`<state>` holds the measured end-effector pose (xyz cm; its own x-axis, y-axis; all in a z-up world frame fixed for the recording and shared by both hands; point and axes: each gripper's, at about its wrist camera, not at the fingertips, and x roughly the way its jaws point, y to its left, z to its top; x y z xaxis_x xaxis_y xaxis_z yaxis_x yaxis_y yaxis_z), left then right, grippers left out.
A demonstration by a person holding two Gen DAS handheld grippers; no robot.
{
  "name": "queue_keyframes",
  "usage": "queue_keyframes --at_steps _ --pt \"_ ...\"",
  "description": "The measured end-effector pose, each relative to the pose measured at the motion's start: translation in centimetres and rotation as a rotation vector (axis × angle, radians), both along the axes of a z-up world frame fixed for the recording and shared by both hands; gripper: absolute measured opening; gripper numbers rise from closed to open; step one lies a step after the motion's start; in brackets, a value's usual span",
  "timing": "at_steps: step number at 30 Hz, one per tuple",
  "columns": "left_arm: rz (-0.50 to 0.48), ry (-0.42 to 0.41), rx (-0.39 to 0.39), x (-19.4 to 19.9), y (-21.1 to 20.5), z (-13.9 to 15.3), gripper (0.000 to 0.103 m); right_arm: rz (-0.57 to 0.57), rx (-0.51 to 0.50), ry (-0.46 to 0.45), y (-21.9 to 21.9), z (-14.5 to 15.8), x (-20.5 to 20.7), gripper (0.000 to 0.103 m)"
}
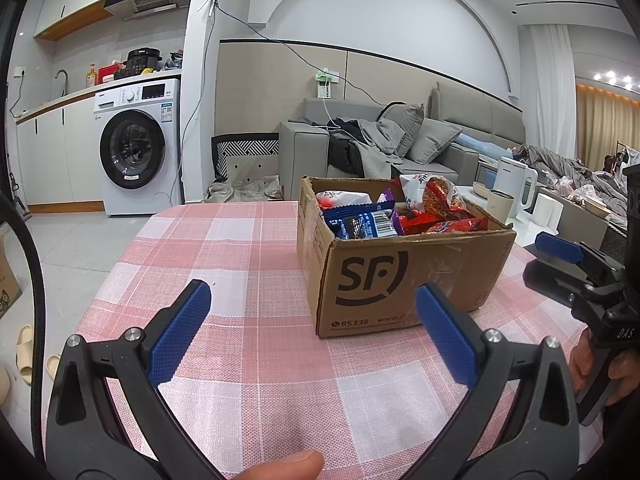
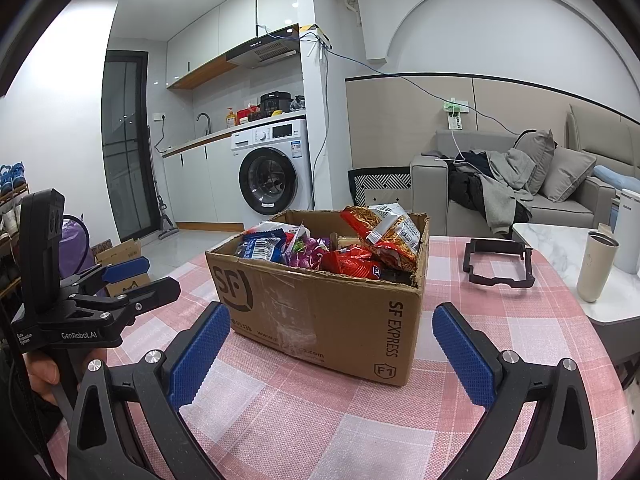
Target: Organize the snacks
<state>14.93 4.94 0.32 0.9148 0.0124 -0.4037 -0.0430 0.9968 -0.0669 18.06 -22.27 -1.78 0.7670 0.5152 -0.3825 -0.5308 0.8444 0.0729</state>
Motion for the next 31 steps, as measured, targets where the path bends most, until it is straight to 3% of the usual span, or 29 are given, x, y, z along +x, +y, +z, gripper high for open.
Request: queue_keyframes --at_steps 31 --pt "-0.008 -0.007 0.0 -0.17 -0.19 0.06 0.102 -0.001 0.0 0.002 0.0 -0.07 -0.02 0.103"
